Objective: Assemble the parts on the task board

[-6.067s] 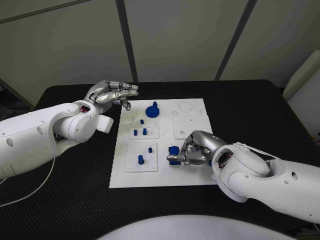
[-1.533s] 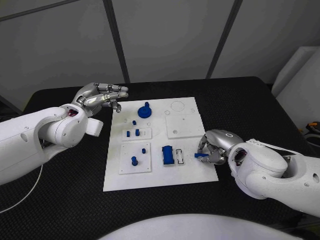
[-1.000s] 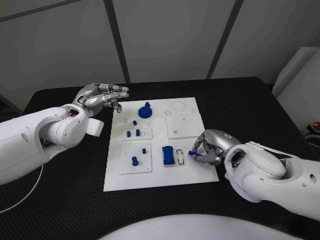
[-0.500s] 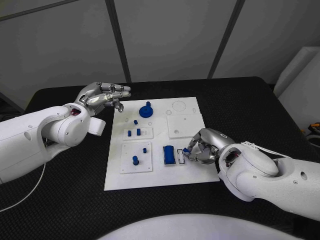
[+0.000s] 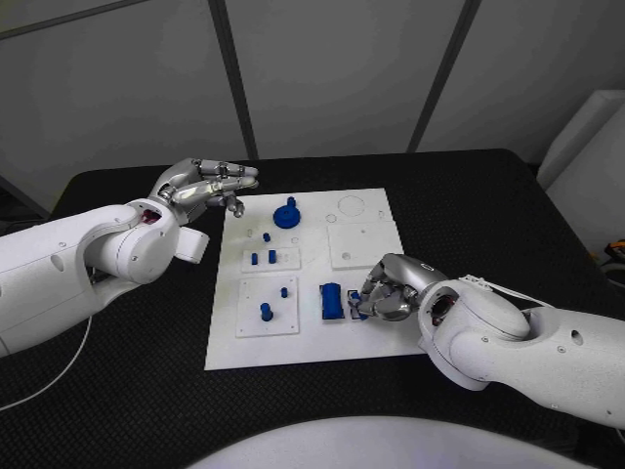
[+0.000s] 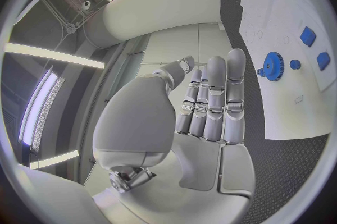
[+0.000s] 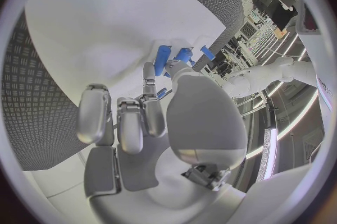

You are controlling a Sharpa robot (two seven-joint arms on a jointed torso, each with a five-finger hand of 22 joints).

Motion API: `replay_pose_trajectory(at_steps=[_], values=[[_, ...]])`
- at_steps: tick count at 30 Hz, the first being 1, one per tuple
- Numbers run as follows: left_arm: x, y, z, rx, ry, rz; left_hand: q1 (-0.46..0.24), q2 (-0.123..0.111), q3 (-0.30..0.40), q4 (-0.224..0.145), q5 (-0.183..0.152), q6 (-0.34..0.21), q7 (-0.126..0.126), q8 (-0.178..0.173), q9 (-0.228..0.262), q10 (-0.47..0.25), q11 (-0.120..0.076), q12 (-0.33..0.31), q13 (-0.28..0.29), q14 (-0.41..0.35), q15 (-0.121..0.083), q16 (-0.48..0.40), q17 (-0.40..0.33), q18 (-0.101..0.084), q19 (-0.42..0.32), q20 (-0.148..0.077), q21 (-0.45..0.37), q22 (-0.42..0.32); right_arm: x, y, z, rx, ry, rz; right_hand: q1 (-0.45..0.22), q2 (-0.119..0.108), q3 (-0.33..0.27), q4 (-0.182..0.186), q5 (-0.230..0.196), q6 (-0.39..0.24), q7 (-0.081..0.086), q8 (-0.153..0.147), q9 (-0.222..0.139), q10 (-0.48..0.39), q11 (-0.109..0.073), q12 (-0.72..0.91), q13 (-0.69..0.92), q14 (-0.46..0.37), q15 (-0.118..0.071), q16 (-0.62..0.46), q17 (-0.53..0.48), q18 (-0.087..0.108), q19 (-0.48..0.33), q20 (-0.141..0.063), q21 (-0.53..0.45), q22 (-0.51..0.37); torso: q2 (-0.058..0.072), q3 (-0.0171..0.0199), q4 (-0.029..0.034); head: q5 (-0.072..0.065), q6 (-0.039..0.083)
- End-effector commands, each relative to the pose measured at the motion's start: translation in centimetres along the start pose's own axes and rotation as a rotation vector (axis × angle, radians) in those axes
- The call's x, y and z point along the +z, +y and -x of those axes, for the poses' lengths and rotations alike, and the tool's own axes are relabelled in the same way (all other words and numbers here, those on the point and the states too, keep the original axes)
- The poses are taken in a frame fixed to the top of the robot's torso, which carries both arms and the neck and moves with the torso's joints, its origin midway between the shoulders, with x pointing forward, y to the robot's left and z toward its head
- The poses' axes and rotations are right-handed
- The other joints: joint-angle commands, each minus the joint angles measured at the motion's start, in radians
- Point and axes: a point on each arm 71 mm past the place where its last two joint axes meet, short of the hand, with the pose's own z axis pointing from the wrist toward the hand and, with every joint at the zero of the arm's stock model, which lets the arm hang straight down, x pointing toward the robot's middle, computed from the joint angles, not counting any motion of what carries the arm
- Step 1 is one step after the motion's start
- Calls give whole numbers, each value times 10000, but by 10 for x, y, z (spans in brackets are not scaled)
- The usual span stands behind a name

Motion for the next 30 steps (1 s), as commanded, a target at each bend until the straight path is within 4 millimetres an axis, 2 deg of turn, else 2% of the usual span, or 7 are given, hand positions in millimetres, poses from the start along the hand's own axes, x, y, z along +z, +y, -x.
replay_pose_trajectory(at_steps=[1,7,11,16,19,24,30], values=[[1,-1,-2,-43,124,-43,-25,78,-47,-18,42,-8,-48,-64,-8,-101,-2,29,8,-13,8,56,6,-86,-80,13,-45,-16,1,0,-1,-59,147,-65,-158,-7,-105,6,63,135,-159,51,35,503,-66,55,1518,1040,-65,48,2634,-191,40,-43,61,9,-5,1,-8,13,-1],[1,-1,-2,-42,123,-33,-25,78,-47,-18,42,-8,-48,-64,-8,-101,-2,29,8,-13,8,56,6,-86,-80,13,-45,-16,3,2,-2,-110,221,-53,-445,48,-363,1,287,142,-178,108,115,509,-83,59,1530,1040,-82,48,2634,-194,49,-61,65,23,-5,1,-3,23,-20],[1,-1,-2,-43,125,-17,-25,78,-47,-18,42,-8,-48,-64,-8,-101,-2,29,8,-13,8,56,6,-86,-80,13,-45,-16,3,3,-3,-112,235,-33,-665,74,-579,9,269,127,-173,130,160,506,-80,41,1525,1039,-82,46,2630,-193,43,-63,54,15,-8,0,-6,24,-8],[1,-1,-2,-41,119,-9,-29,86,-47,-14,42,-7,-46,-63,-8,-104,-1,33,8,-16,9,62,6,-86,-81,13,-47,-16,4,3,-3,-132,197,-21,-1064,171,-955,19,-264,102,-162,150,216,506,-65,32,1530,1037,-68,41,2619,-188,29,-57,32,-3,-5,-3,-2,44,-3],[1,-1,-2,-40,115,-6,-29,86,-47,-14,42,-7,-46,-63,-8,-104,-1,33,8,-16,9,62,6,-86,-81,13,-47,-16,4,3,-3,-145,164,-17,-1275,246,-1233,16,-948,86,-154,161,253,503,-57,21,1531,1034,-61,35,2608,-186,25,-50,22,-7,-6,-2,-5,41,-4],[1,-1,-2,-40,114,9,-31,88,-48,-12,42,-8,-45,-64,-8,-107,1,34,8,-17,9,64,6,-86,-81,13,-48,-16,4,4,-2,-153,94,34,-1493,346,-1572,26,-1379,62,-151,172,298,501,-51,13,1536,1032,-55,31,2599,-183,16,-42,7,-16,-4,1,-5,37,3],[1,0,-1,-38,105,26,-31,88,-48,-12,42,-8,-45,-64,-8,-107,1,34,8,-17,9,64,6,-86,-81,13,-48,-16,1,4,0,-163,-77,235,-1434,389,-1735,-2,-1548,47,-159,183,328,501,-55,15,1542,1030,-58,26,2590,-179,10,-42,-4,-23,-3,8,-9,36,6]])
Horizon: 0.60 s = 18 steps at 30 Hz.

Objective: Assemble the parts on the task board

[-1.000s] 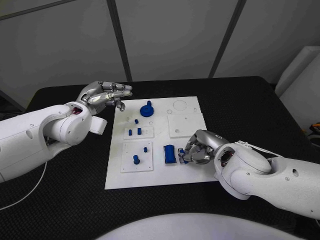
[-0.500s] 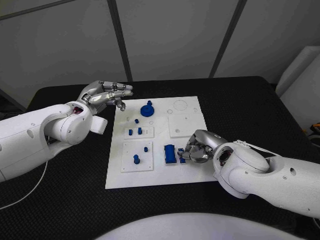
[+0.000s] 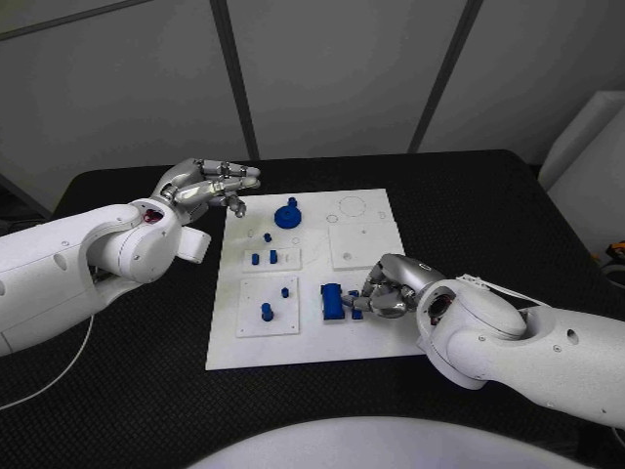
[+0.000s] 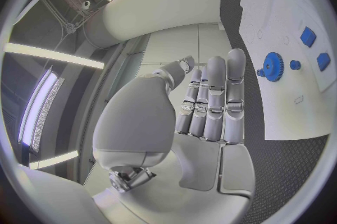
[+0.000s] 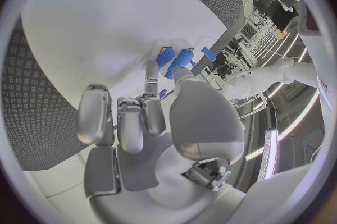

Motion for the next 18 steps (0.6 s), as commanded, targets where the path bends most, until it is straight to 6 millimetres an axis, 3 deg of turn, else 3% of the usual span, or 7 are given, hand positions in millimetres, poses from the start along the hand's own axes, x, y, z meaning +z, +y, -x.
replay_pose_trajectory(at_steps=[1,3,11,18], values=[[0,-1,-1,-35,100,-10,-31,88,-48,-12,42,-7,-45,-64,-8,-31,-3,34,7,-16,9,64,6,-86,-81,13,-48,-17,-3,2,2,-66,-152,294,104,22,-102,-51,-81,-92,-15,24,39,518,-44,17,1546,1031,-62,28,2594,-179,-28,-6,-7,-8,1,9,-2,0,0],[0,-1,-1,-32,91,-7,-31,88,-48,-12,42,-7,-45,-64,-8,-31,-3,34,7,-16,9,64,6,-86,-81,13,-48,-17,-6,2,3,-84,-167,478,288,16,-154,-77,-122,-105,-14,30,57,516,-45,12,1546,1032,-64,29,2595,-179,-30,-8,-10,-8,-2,13,-7,6,-4],[0,-1,0,-27,76,-5,-31,88,-48,-12,42,-7,-45,-64,-8,-31,-3,34,7,-16,9,64,6,-86,-81,13,-48,-17,-13,-2,7,-208,-32,1100,1236,-74,-451,-265,-930,-180,12,41,128,493,-25,-40,1531,1024,-51,12,2561,-172,-56,-1,-48,-34,-13,-3,-19,-5,-2],[0,-1,0,-29,82,-5,-31,88,-48,-12,42,-7,-45,-64,-8,-31,-3,34,7,-16,9,64,6,-86,-81,13,-48,-17,-14,-5,8,-327,110,1225,1671,-18,-718,-321,-1603,-194,27,53,170,485,-10,-60,1529,1022,-36,7,2551,-170,-63,15,-64,-36,-2,11,-10,-30,15]])
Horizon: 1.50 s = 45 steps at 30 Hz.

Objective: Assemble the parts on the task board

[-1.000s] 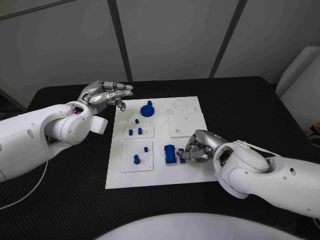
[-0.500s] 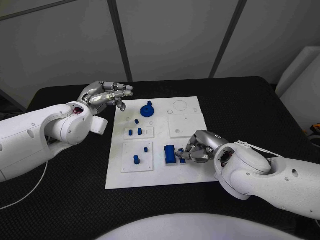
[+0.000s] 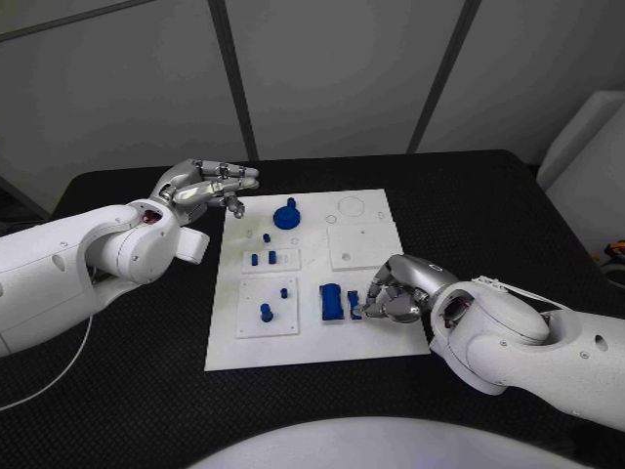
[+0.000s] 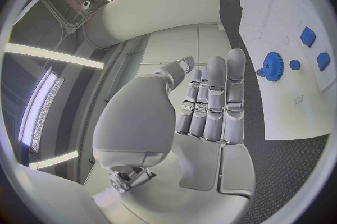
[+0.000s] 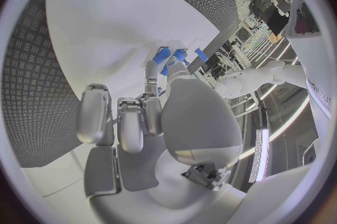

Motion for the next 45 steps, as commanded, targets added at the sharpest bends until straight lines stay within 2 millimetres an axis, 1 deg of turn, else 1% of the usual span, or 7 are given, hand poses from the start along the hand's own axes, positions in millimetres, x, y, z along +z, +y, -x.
replay_pose_trajectory(at_steps=[1,15,21,33,41,43,45], values=[[0,-1,-1,-36,103,-34,-31,88,-48,-12,42,-7,-45,-64,-8,-31,-3,34,8,-16,9,64,6,-86,-81,13,-47,-17,0,4,-1,-117,167,516,91,9,-80,2,-66,-88,-11,48,10,485,-11,-60,1530,1021,-36,6,2543,-170,-62,15,-64,-9,10,9,13,-14,5],[0,-1,-1,-40,117,-33,-31,88,-48,-12,42,-7,-45,-64,-8,-31,-3,34,8,-16,9,64,6,-86,-81,13,-47,-17,10,-5,-4,-434,324,142,391,166,-155,-67,-240,-91,-24,56,34,476,-19,-86,1520,1021,-40,5,2541,-166,-71,17,-80,-21,23,-4,46,-6,-60],[0,-1,-1,-36,105,-33,-31,88,-48,-12,42,-7,-45,-64,-8,-31,-3,34,8,-16,9,64,6,-86,-81,13,-47,-17,14,-7,-5,-626,278,176,866,270,-227,-285,-795,-83,-31,72,61,474,-28,-84,1527,1024,-48,12,2556,-163,-82,10,-99,-30,18,7,37,35,-107],[0,0,-1,-37,81,-41,-31,88,-48,-12,42,-7,-45,-64,-8,-31,-3,34,8,-16,9,64,6,-86,-81,13,-47,-17,11,-1,2,122,-555,860,420,381,-672,177,-696,-159,22,42,72,460,14,-136,1503,1006,-17,-28,2477,-154,-104,31,-138,-66,-7,0,20,29,-58],[0,-2,-1,-139,-47,-355,-142,58,-153,46,34,-31,-37,-71,-9,-86,20,110,11,-383,52,-57,-81,-100,-303,49,-216,-81,10,-10,16,2458,-641,1661,896,485,-901,183,-86,-879,363,-418,-96,-371,306,-2211,336,584,214,-1004,841,284,-1361,218,-1827,-2072,-54,-26,16,-28,120],[0,-2,-1,-288,-109,-466,-152,57,-211,59,34,-32,-23,-68,-9,-111,38,161,12,-861,95,-375,-254,-104,-661,84,-476,-195,15,-14,24,3258,-587,1867,1257,596,-925,102,-7,-1120,491,-605,-176,-1021,420,-3715,-561,265,314,-1814,-261,539,-2124,317,-2978,-3344,-97,-38,3,-35,162],[0,-2,-1,-449,-184,-605,-156,59,-300,73,26,-56,5,-78,-13,-144,72,221,11,-1401,174,-924,-554,-110,-1184,142,-875,-390,23,-19,33,4113,-574,2022,1742,741,-885,-21,51,-1413,674,-870,-307,-2307,560,-6511,-2288,-401,422,-3489,-2271,910,-3410,444,-4964,-5433,-137,-52,-5,-42,247]])
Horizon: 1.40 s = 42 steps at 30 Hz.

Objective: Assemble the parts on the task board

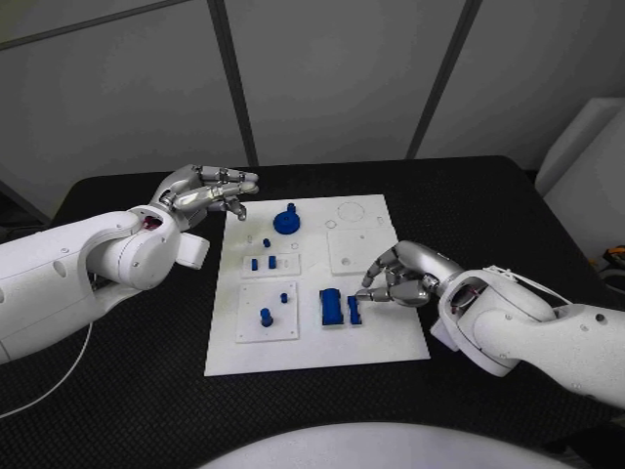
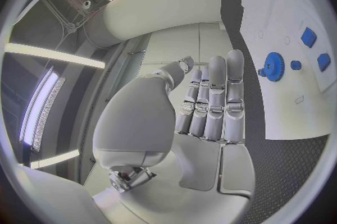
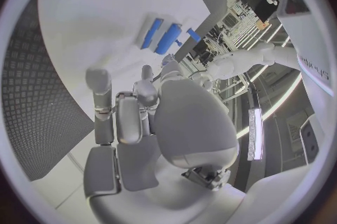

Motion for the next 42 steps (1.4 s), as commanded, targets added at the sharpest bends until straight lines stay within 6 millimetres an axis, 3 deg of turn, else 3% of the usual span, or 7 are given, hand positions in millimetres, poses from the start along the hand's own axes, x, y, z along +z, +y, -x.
replay_pose_trajectory(at_steps=[1,12,20,31,32,41,42], values=[[1,-3,-1,-425,-180,-574,-118,15,-134,27,28,-70,14,-47,-14,-92,38,100,13,-600,93,-690,-373,-124,-588,84,-468,-238,11,-3,15,3018,-148,908,608,148,110,-183,51,-326,184,-309,-162,-1652,180,-3341,-2000,-874,177,-2468,-2737,317,-1215,143,-1941,-1893,-115,-44,-22,-30,132],[20,15,12,-1394,-1720,-1017,-227,85,-857,497,-384,-317,45,-205,-24,302,290,-674,-28,-1033,820,-6239,-2494,-87,-3116,1093,-3986,-3039,79,-39,53,6720,-1502,1140,2621,561,1002,69,-907,-481,786,-1603,-1432,-1876,1091,-8214,-8456,-3883,1436,-10570,-8615,206,-3303,1400,-6245,-4664,-679,-185,-52,18,814],[37,27,22,-1700,-3081,-1335,-247,350,-2491,996,-346,-1014,-321,-226,-34,-485,880,-1824,-11,-2093,1496,-8483,-2510,-150,-4718,1661,-5102,-4574,119,-47,54,7635,-2217,1300,1934,494,1158,-47,-1049,-666,892,-1667,-2373,-2157,1402,-8772,-10794,-3917,1871,-12450,-10268,367,-3152,1893,-7674,-5759,-940,-221,-125,222,1160],[45,35,19,-1666,-3733,-1482,306,320,-4153,2485,-209,-1837,-29,-246,-40,-1851,465,-1951,-39,-3845,1854,-9197,-2586,-487,-6991,1699,-5219,-6227,136,-45,51,8215,-2445,1382,736,582,931,-885,-1106,-1153,836,-1687,-3193,-3104,1766,-8801,-11343,-4770,2245,-12818,-11570,330,-3307,2295,-9058,-6879,-979,-165,-81,378,1313],[46,37,16,-1656,-3228,-1100,-3821,748,-4834,1877,-664,-4495,-520,-862,-678,-4415,-3,-2548,-656,-5968,1214,-9755,-3160,-1006,-8210,825,-5731,-6966,135,-48,49,7686,-2473,950,-3671,434,1555,-1395,-1458,-3944,323,-2306,-3875,-6129,1229,-9401,-11960,-7667,1760,-13425,-12214,-296,-5801,1422,-9351,-7466,-978,-187,-94,343,1290],[36,38,0,-1279,-3311,-974,-6400,1034,-4834,1530,-909,-6305,-854,-862,-678,-6152,-308,-2548,-656,-7431,794,-9755,-3160,-1012,-9009,230,-5731,-7457,125,-37,49,8082,-2877,1029,-6623,434,1555,-1767,-2414,-5826,11,-2306,-3875,-8148,876,-9401,-11960,-9635,1446,-13425,-12214,-468,-7411,918,-10116,-7882,-1010,-48,130,396,1724],[34,38,-3,-1199,-3329,-951,-6668,1760,-4834,1499,-1610,-6482,-888,-862,-678,-6325,-339,-2548,-656,-7574,751,-9755,-3160,-1013,-9090,170,-5731,-7506,123,-35,49,8165,-2958,1034,-6895,434,1555,-1797,-2414,-6000,-21,-2306,-3875,-8335,843,-9401,-11960,-9815,1416,-13425,-12214,-470,-7563,867,-10116,-7915,-1014,-31,158,402,1778]])
